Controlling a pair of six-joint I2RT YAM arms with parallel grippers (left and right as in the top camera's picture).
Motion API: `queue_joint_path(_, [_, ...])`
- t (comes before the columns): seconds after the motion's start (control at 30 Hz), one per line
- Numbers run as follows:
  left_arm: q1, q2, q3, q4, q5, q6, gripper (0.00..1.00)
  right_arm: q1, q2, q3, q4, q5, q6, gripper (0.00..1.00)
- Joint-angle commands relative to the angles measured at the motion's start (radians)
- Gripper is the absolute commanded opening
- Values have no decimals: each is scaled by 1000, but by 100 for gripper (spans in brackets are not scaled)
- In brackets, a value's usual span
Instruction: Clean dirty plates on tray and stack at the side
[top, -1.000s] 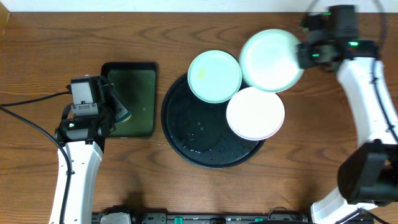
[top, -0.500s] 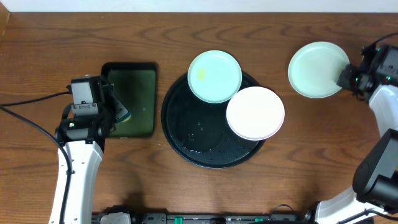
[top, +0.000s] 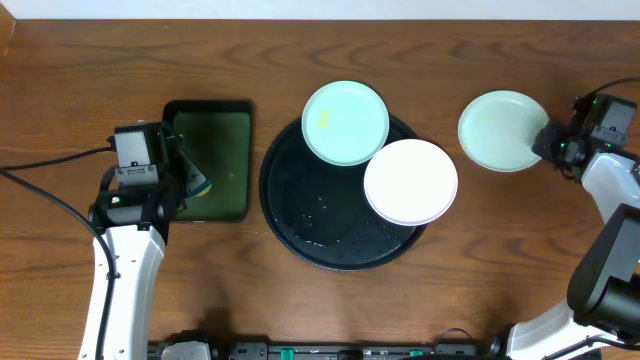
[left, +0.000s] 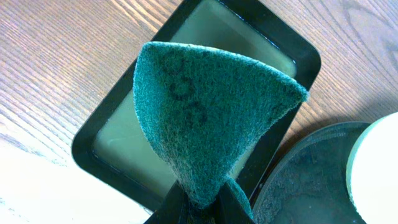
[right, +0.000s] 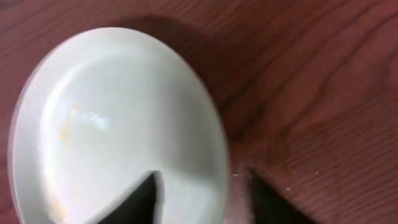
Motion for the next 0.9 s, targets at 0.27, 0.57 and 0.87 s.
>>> queue_joint_path(0.27, [4, 6, -10, 1, 6, 14, 7, 56, -70, 80, -5, -243, 8, 56])
queue_joint_path(0.57, [4, 7, -10, 3, 6, 14, 8, 320, -77, 169, 75, -154, 8, 66])
queue_joint_path(0.87, [4, 32, -10, 4, 6, 14, 7, 604, 104, 169, 109, 157, 137, 59])
